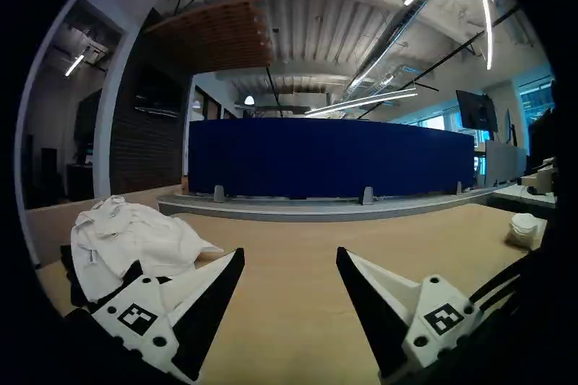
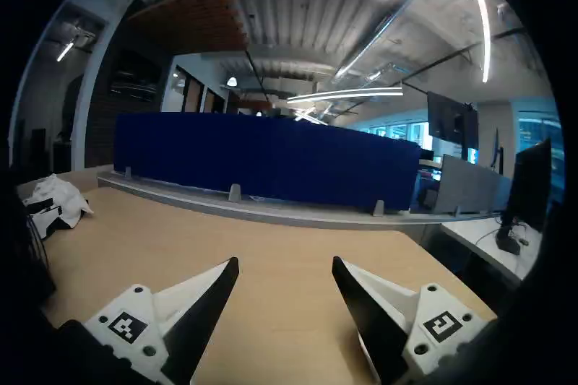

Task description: Fold towel

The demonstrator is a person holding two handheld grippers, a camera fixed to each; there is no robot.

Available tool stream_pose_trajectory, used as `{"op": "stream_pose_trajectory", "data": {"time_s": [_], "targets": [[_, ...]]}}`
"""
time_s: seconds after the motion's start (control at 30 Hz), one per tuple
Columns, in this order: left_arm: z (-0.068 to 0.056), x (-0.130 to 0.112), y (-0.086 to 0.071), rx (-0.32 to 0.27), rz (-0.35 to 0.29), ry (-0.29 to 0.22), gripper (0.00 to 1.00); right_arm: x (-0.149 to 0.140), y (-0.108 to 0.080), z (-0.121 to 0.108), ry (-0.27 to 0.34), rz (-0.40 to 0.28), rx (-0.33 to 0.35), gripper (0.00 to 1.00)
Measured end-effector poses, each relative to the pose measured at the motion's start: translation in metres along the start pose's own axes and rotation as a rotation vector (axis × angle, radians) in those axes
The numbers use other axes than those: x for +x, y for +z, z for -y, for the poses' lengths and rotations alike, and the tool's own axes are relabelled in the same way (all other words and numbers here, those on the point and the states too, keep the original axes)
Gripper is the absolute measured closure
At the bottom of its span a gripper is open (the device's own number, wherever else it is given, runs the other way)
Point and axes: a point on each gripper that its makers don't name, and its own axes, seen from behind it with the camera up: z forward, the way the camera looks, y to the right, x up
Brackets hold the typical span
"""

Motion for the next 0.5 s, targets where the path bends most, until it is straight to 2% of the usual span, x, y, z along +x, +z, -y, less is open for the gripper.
{"op": "stream_pose_trajectory", "data": {"time_s": [0.5], "targets": [[0.0023, -0.0059, -0.0007, 0.004, 0.006, 0.019, 0.06, -0.0039, 0.0011, -0.0077, -0.004, -0.002, -0.006, 0.0]]}}
